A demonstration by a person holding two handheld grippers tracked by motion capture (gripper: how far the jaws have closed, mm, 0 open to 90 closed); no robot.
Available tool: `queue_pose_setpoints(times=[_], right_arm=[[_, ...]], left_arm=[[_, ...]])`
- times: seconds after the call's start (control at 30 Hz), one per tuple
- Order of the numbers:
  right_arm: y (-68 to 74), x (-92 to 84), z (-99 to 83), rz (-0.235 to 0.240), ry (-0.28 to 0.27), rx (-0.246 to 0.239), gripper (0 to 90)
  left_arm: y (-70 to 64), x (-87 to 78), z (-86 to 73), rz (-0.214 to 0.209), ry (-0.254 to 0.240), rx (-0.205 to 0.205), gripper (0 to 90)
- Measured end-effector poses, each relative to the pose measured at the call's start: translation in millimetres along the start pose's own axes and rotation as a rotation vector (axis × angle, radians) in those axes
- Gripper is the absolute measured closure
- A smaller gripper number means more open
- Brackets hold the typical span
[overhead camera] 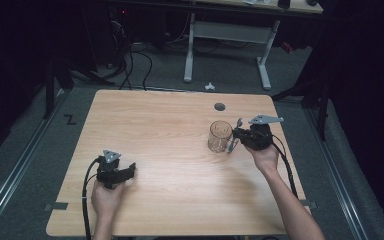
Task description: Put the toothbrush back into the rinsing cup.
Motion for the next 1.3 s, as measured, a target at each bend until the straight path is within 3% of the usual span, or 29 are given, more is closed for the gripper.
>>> queue_pose_setpoints(times=[0.23, 0.8, 1.3], right_arm=[[-0.1, 0.3, -0.1, 0.004, 0.001, 0.004, 76.1], [-3.9, -12.2, -3.4, -0.009, -0.028, 0.016, 58.0], [-9.4, -28.7, -4.7, -0.014, -0.053, 0.036, 54.4]], left_arm=[[0.0, 0.1, 0.0, 0.0, -0.001, 0.0, 28.5], [-0.1, 0.1, 0.0, 0.001, 0.001, 0.002, 28.5], [-0.3, 0.1, 0.1, 0.002, 0.001, 0.002, 28.6]])
Point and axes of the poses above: each handheld gripper's, and its own axes: x roughly forward along the jaws, z roughly out of its top, y roughly to its left, the point moved 1 cm from there along x, roughly forward along the jaws, and after that the axes turned 15 degrees about x, right-handed, at the moved point
